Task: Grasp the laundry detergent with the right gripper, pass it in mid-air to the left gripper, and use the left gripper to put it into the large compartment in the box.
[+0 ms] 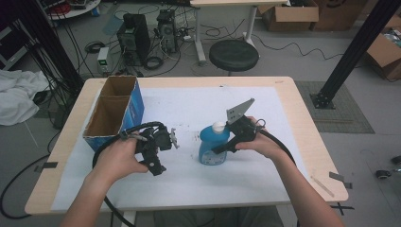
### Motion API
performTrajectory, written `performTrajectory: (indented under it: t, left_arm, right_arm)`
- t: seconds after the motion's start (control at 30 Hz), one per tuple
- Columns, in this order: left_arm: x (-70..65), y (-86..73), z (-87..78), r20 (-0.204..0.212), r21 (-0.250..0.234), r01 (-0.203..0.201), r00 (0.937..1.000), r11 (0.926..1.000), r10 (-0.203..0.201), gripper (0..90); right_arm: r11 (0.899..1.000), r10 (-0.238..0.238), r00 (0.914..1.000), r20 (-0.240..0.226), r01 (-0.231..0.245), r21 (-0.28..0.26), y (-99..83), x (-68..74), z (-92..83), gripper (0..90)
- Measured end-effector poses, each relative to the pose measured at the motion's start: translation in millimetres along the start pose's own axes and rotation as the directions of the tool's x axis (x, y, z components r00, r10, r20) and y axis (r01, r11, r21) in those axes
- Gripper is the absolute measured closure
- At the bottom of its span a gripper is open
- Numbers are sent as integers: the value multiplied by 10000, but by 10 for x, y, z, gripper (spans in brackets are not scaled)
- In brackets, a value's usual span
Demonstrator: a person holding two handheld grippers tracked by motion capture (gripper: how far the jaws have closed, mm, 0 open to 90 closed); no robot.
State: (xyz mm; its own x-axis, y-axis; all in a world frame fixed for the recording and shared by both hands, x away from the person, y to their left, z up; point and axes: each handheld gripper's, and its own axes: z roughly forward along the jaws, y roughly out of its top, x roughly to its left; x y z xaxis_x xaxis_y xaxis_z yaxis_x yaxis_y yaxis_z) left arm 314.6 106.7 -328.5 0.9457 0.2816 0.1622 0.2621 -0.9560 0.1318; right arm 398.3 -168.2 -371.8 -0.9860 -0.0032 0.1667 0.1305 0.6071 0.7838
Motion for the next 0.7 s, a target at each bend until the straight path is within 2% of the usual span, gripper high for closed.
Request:
performTrajectory:
  t: [0.17, 0.3, 0.7]
  left_arm:
    - [-6, 2, -2, -25, -80, 55, 10000, 10000, -55, 127]
    - [-4, -3, -15, -66, -159, 71, 10000, 9998, -72, 129]
    - [4, -24, -57, -87, -284, 116, 9999, 9995, -119, 130]
  right_arm:
    - [9999, -101, 9999, 109, 102, -129, -4, 3, -8, 391]
    - [9989, -378, 9976, 588, 394, -260, 21, 11, -37, 433]
    - [9965, -813, 9936, 780, 825, -119, 51, 28, -26, 449]
